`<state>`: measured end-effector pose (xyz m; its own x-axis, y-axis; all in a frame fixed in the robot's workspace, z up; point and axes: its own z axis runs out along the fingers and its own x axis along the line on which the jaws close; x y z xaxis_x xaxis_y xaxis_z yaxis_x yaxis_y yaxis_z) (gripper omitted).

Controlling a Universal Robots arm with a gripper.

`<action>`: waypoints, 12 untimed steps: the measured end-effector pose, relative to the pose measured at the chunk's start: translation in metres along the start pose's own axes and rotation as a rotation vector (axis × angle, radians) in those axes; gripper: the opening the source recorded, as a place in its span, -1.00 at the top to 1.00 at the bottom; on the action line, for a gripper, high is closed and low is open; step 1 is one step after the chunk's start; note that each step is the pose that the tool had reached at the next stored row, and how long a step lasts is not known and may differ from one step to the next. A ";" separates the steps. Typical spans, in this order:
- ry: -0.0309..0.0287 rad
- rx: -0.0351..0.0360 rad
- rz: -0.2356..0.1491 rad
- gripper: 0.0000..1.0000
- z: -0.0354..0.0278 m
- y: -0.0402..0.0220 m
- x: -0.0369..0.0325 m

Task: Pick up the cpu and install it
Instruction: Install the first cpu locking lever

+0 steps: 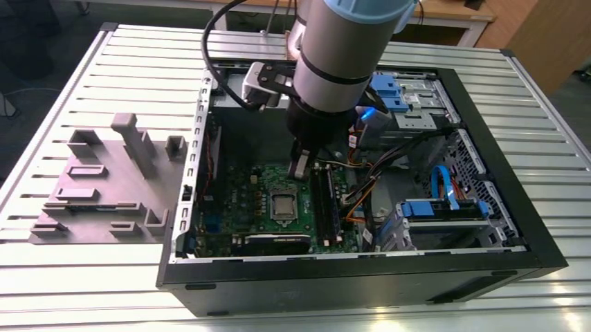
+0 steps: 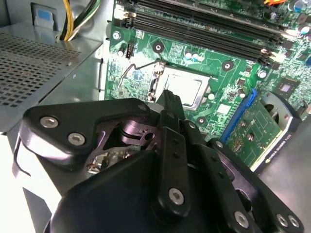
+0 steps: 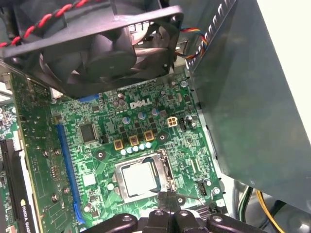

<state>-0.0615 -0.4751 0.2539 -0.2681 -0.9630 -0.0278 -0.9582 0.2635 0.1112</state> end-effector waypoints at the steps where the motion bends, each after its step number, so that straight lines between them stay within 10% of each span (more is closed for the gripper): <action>1: -0.0001 0.0000 0.000 0.80 -0.0022 0.0002 -0.0001; 12: 0.0000 -0.0001 -0.001 0.80 -0.0081 0.0005 -0.0003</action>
<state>-0.0610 -0.4752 0.2620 -0.2671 -0.9633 -0.0279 -0.9585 0.2625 0.1113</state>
